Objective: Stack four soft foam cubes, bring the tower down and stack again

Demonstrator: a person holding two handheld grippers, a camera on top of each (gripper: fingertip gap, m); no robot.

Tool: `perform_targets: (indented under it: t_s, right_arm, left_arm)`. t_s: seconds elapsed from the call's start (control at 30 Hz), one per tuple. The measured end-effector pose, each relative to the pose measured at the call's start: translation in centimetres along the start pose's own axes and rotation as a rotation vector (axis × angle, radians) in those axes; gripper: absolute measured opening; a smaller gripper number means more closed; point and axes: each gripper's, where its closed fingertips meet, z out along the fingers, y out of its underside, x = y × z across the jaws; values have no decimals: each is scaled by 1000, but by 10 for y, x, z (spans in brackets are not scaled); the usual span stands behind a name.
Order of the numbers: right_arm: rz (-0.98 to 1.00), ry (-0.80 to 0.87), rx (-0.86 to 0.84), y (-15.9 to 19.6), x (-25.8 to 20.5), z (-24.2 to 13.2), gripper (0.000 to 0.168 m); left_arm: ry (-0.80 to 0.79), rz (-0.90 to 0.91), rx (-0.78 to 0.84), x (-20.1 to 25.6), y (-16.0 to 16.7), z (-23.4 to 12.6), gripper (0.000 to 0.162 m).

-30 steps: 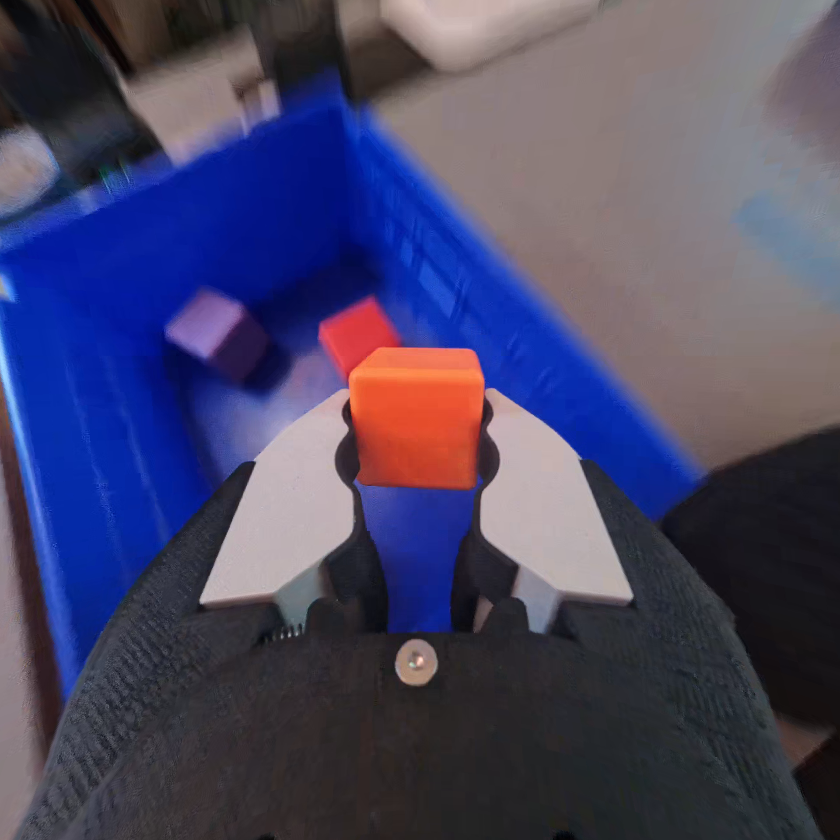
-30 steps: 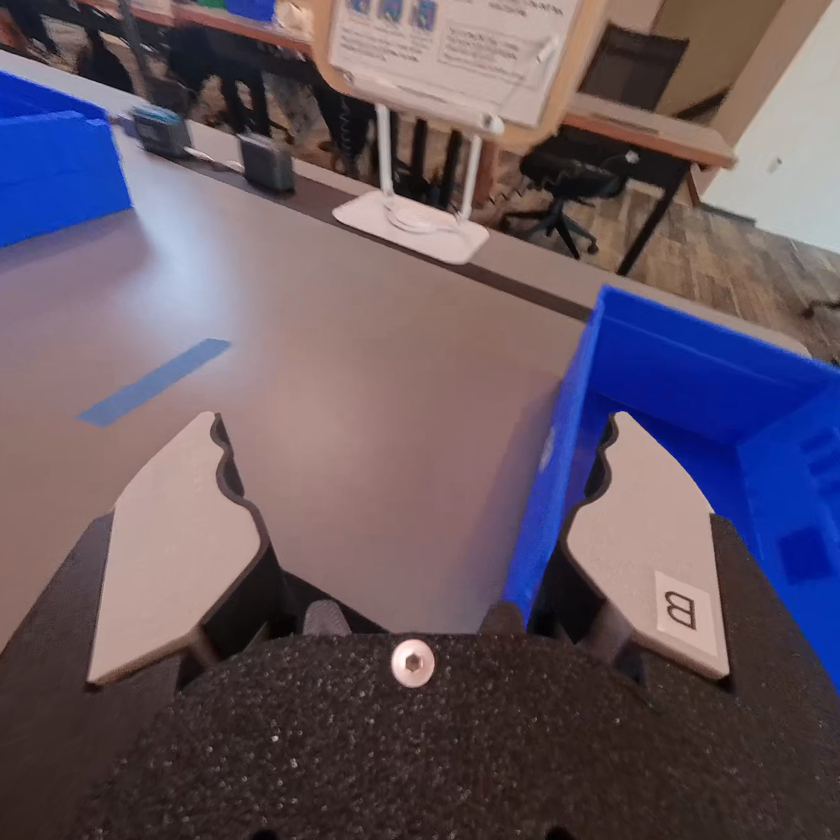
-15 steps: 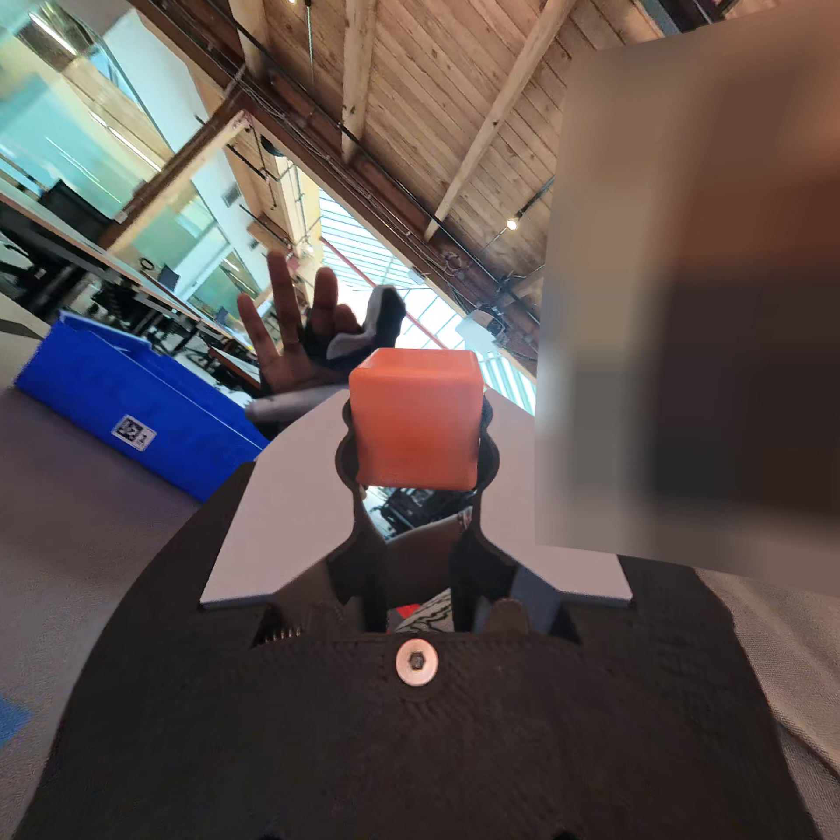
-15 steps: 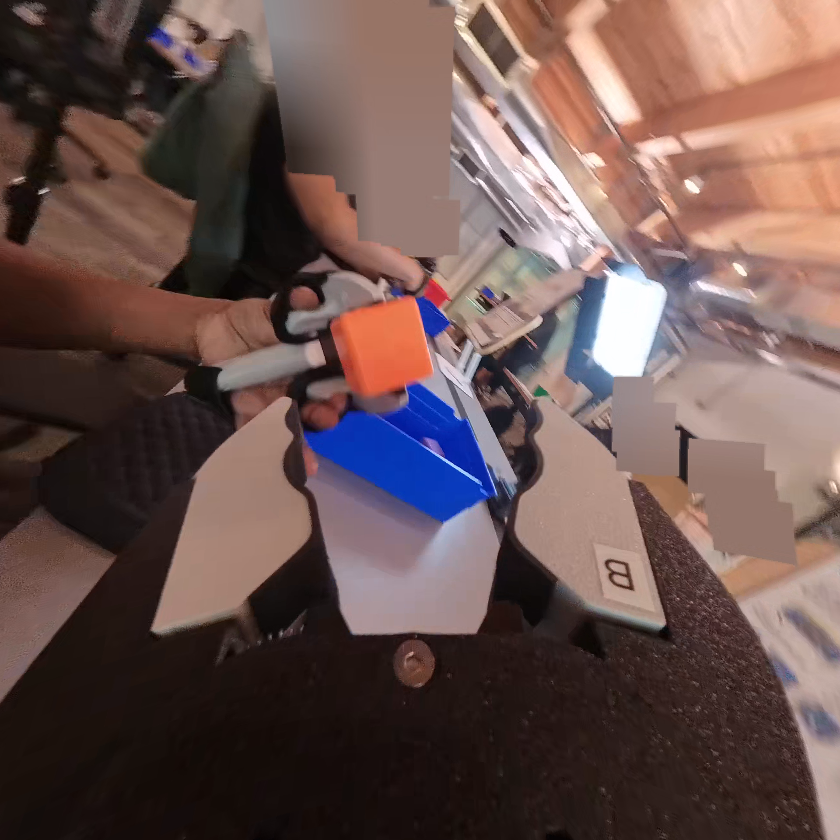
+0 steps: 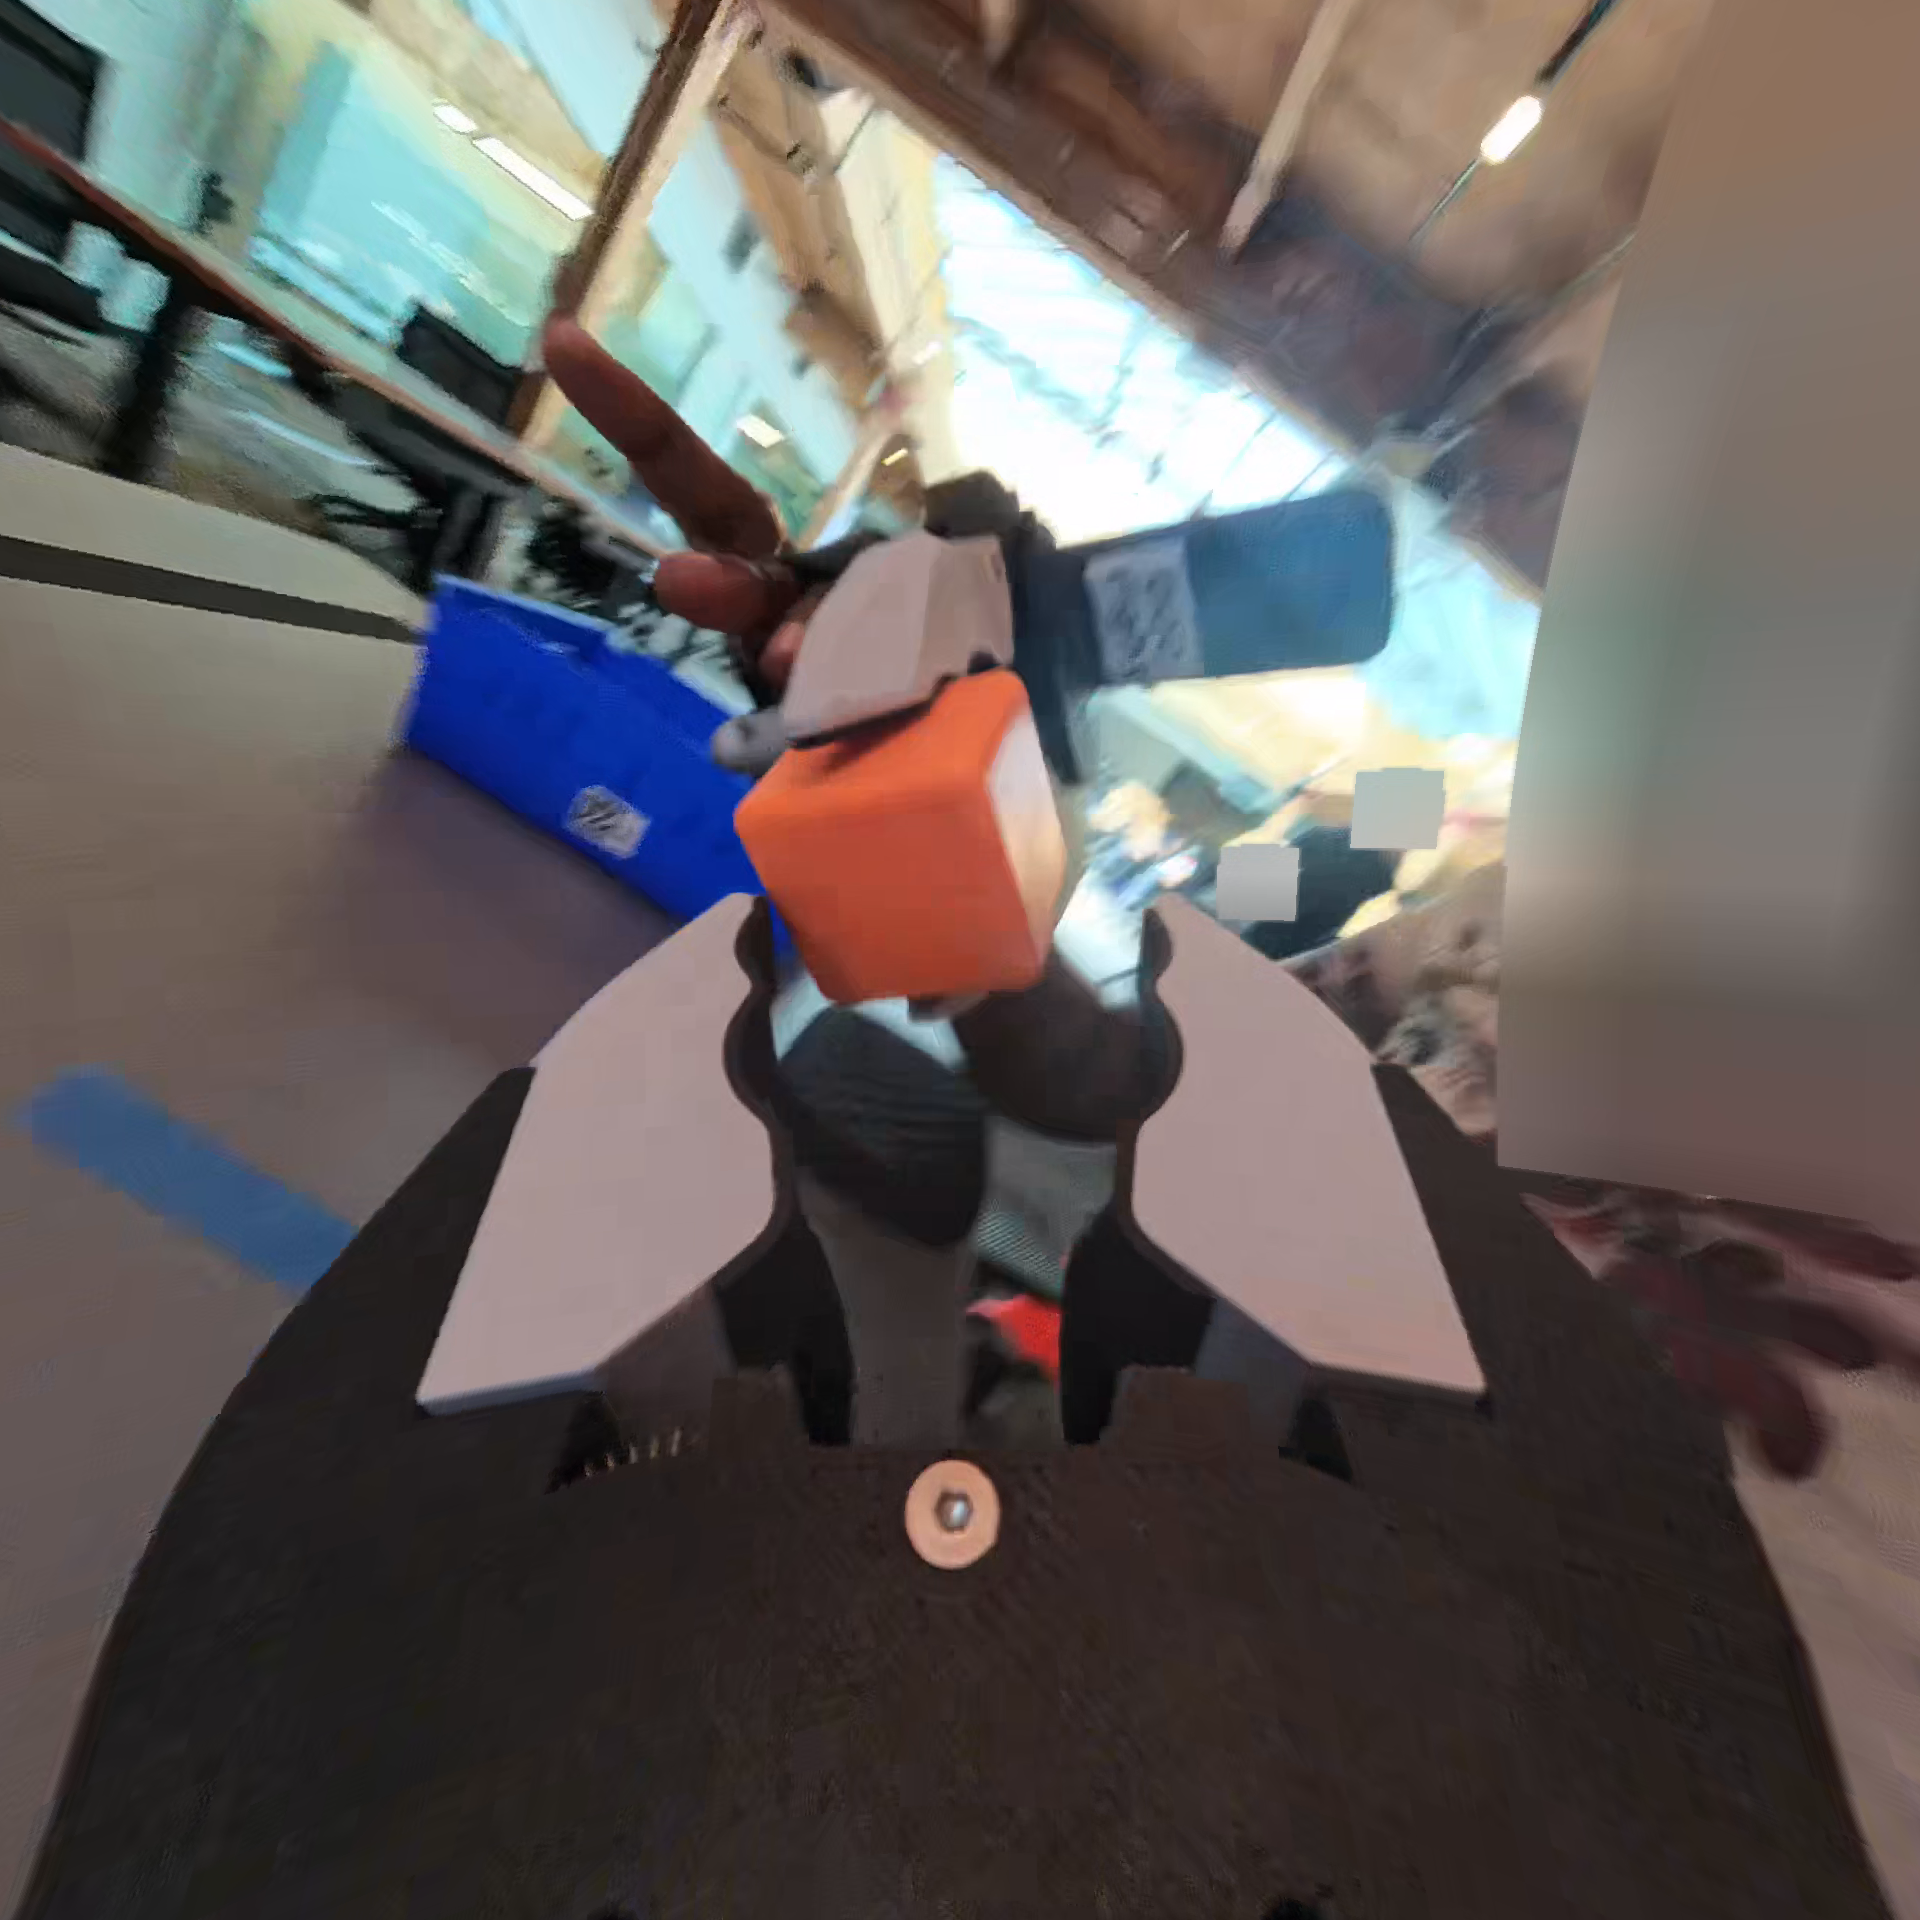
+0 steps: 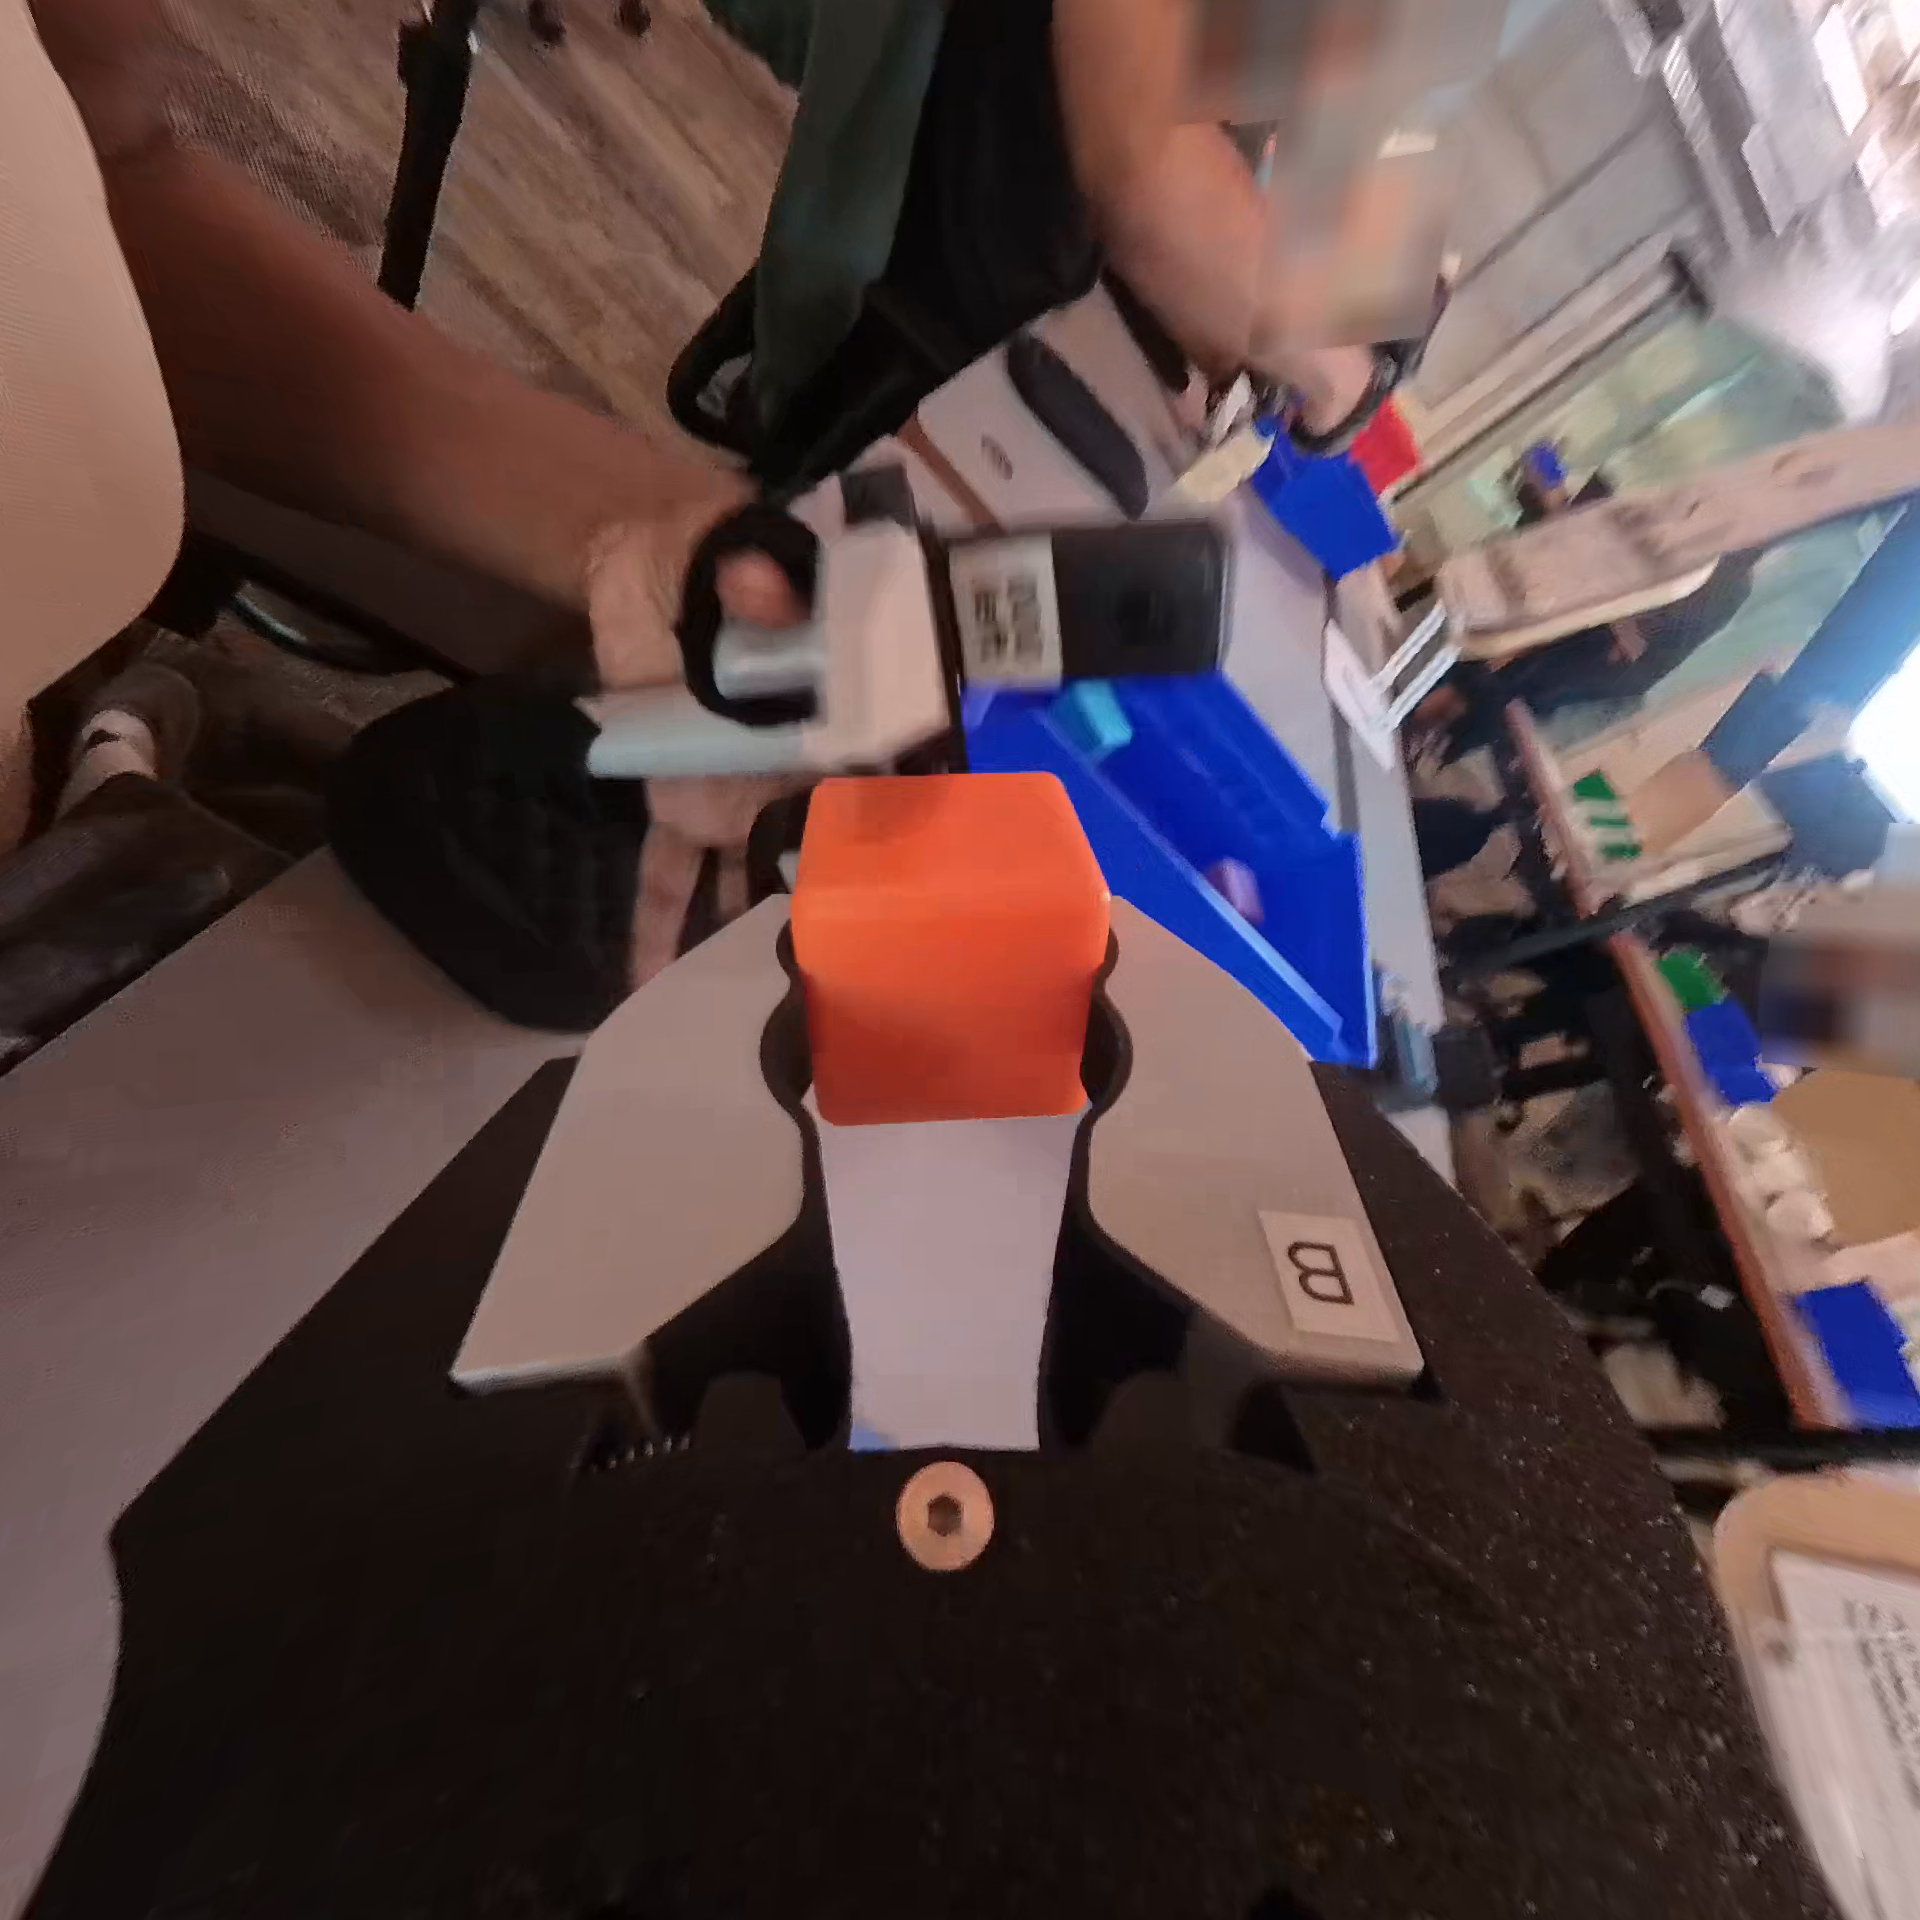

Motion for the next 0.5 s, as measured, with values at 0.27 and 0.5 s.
perform_targets:
  t_s: [0.27, 0.5]
  right_arm:
    - [457, -164, -688, 152, -22, -6, 49]
    - [586, -278, -886, 184, -43, 3, 49]
  left_arm:
    - [-610, 556, -284, -37, 19, -58, 101]
    - [-746, 528, -328, -50, 34, -84, 101]
